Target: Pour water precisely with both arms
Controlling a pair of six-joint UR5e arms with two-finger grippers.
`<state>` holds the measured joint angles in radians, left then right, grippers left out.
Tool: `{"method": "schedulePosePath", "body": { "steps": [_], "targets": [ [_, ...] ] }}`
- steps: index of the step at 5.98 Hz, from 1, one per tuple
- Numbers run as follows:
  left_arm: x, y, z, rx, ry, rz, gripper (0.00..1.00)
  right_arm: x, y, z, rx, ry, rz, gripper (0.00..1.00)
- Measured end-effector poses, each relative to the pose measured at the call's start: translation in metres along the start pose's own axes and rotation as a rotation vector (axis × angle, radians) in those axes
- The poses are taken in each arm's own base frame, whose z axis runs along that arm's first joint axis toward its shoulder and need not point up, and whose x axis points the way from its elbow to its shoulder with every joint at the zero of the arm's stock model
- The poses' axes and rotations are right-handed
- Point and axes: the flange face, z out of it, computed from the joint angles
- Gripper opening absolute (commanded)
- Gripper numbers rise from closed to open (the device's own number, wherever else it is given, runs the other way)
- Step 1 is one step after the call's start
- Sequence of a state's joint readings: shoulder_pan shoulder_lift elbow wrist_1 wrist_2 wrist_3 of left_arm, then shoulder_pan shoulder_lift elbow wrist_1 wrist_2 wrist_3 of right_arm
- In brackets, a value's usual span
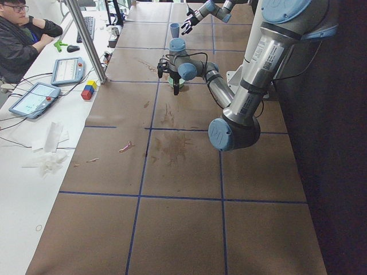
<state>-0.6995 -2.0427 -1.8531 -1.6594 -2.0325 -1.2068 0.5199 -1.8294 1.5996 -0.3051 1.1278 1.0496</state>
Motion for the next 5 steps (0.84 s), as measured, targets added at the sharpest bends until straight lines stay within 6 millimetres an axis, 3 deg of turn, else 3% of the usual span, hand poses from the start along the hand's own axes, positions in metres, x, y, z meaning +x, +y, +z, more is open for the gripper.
{"method": "schedulePosePath", "body": {
  "steps": [2,5],
  "targets": [
    [0.000,0.000,0.000,0.000,0.000,0.000,1.00,-0.009,0.003,0.022,0.039,0.013,-0.008,0.99],
    [-0.001,0.000,0.001,-0.001,-0.002,0.000,1.00,-0.021,-0.008,0.030,0.080,0.007,-0.010,1.00]
  ]
}}
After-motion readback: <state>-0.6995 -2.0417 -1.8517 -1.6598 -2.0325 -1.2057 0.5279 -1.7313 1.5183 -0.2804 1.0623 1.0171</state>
